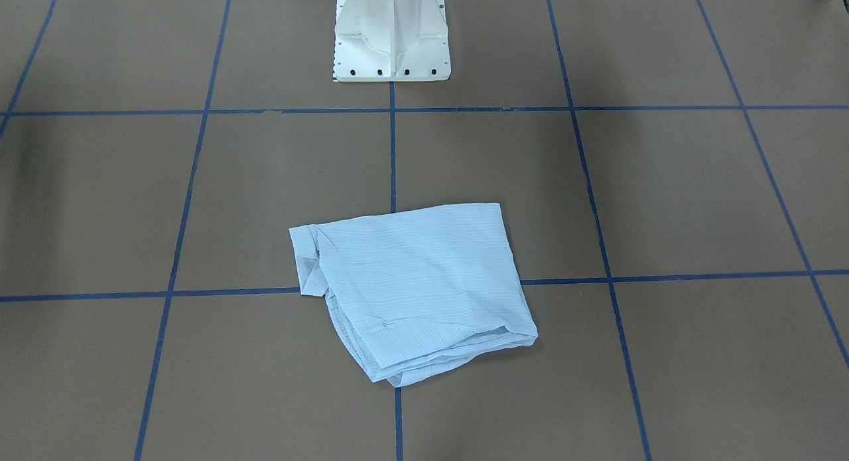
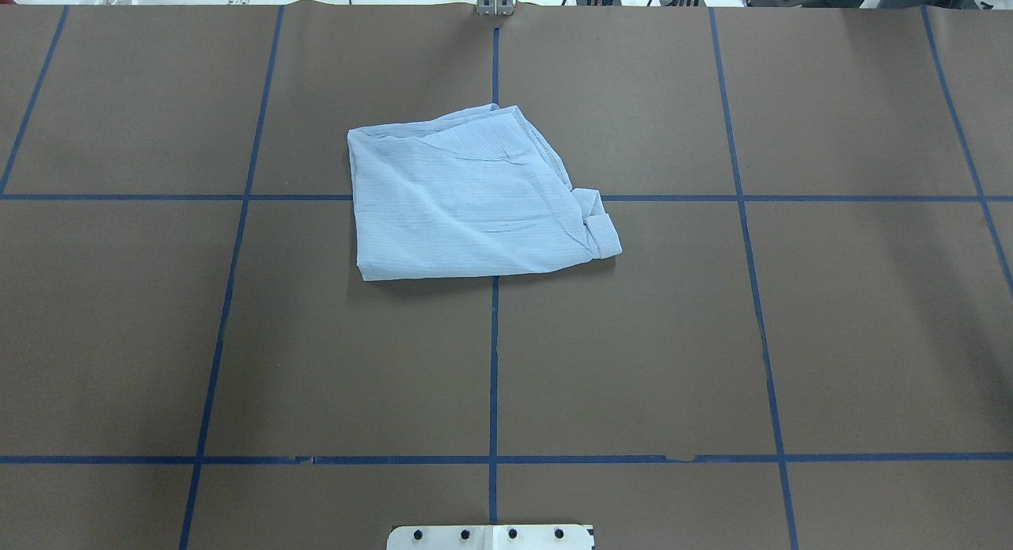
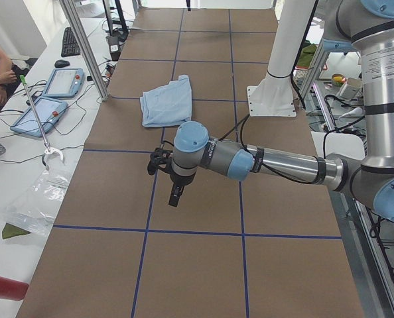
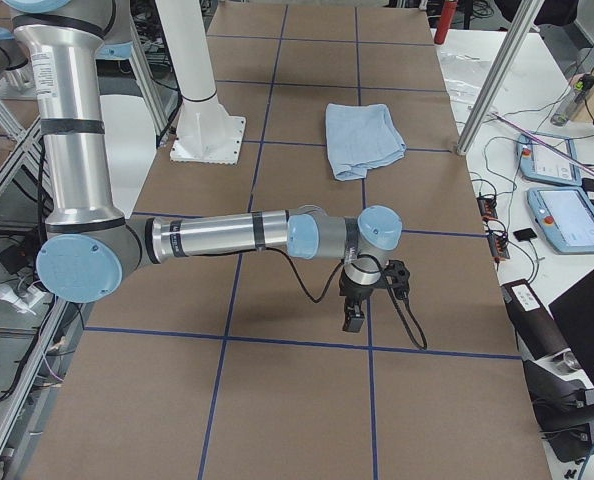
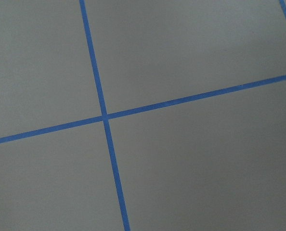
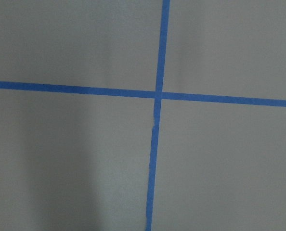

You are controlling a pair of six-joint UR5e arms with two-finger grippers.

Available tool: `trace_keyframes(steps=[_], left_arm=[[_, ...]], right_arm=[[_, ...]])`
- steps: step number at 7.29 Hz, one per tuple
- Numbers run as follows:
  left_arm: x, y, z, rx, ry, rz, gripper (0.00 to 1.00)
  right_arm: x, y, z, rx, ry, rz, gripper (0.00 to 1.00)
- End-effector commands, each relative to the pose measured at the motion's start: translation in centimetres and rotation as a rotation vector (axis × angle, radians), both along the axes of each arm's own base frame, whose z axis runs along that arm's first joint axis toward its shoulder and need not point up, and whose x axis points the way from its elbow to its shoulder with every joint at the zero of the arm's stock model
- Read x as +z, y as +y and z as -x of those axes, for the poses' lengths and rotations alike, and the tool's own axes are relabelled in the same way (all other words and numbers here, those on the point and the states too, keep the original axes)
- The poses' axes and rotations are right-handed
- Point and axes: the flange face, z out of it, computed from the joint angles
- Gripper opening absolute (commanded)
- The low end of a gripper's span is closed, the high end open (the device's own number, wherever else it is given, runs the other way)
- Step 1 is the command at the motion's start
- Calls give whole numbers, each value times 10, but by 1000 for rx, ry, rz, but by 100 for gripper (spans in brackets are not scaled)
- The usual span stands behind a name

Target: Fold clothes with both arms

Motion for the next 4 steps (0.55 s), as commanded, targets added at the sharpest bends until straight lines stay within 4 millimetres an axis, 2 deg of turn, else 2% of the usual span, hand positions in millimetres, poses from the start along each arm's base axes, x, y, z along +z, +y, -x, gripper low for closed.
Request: trace_keyframes(steps=[1, 2, 3, 4], left_arm=[[-6, -1, 21, -52, 1, -12, 100], [-4, -2, 21, -51, 3, -8, 100], [8, -3, 21, -50, 2, 16, 100], [13, -3, 20, -45, 3, 22, 100]], right_arm=[[-5, 14, -13, 33, -45, 3, 100], [-6, 17, -15, 47, -93, 11, 100], [0, 23, -17, 48, -99, 20, 100], [-7, 19, -17, 47, -103, -18, 100]])
